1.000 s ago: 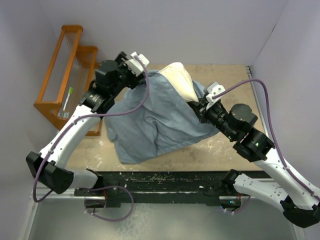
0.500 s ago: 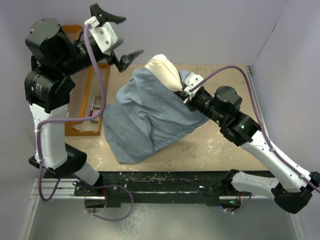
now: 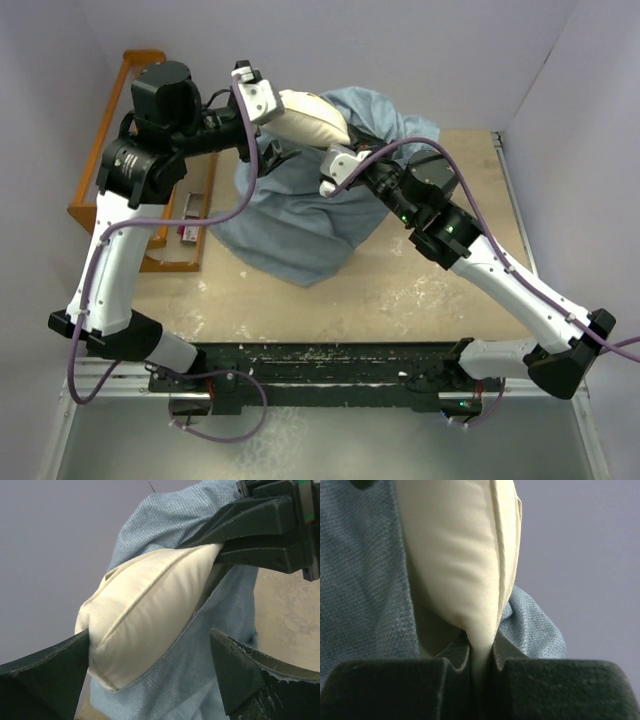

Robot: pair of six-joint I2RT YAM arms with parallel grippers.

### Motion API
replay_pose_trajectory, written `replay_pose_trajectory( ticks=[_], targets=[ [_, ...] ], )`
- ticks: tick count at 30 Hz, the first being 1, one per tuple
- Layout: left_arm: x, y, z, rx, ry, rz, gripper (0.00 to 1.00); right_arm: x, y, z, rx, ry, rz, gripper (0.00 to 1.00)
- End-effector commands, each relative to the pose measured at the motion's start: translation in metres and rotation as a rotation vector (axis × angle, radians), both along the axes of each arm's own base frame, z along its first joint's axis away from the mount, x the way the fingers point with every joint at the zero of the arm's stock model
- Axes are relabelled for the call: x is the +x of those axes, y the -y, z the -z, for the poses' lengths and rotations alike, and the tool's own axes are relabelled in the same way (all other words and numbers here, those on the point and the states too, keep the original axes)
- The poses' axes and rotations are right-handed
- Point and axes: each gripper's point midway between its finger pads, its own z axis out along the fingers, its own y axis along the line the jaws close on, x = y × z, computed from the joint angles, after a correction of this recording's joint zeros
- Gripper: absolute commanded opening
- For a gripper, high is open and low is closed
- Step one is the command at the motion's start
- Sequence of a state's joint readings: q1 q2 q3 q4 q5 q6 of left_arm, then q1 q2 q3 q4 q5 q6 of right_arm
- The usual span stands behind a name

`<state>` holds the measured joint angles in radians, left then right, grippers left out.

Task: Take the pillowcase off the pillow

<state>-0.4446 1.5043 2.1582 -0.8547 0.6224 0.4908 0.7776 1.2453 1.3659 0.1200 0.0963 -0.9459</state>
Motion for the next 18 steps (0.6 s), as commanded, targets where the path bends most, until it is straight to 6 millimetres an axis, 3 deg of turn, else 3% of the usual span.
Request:
replay_pose_trajectory(
  ticks=[1,3,7,15,18],
  targets=[
    [-0.021,-0.009,-0.036,-0.062,0.12,-0.001,0.99,-0.045,0.067,-0.155,0.259,0.523,0.149,0.0],
    [-0.02,-0.01,-0.041,-0.08,0.133,-0.014,0.99,-0.048,0.066,-0.156,0.259,0.529,0.132,0.0],
    [-0.024,-0.007,-0.024,-0.042,0.088,0.022,0.99,-0.059,0.049,-0.136,0.183,0.517,0.04,0.0],
    [-0.03,0.001,0.044,0.115,0.006,0.08,1.0,-0.064,0.009,-0.051,0.123,0.264,-0.137,0.0],
    [-0.033,0.008,0.049,0.159,0.087,0.069,0.99,-0.068,-0.014,-0.011,0.087,0.146,-0.21,0.0]
  ],
)
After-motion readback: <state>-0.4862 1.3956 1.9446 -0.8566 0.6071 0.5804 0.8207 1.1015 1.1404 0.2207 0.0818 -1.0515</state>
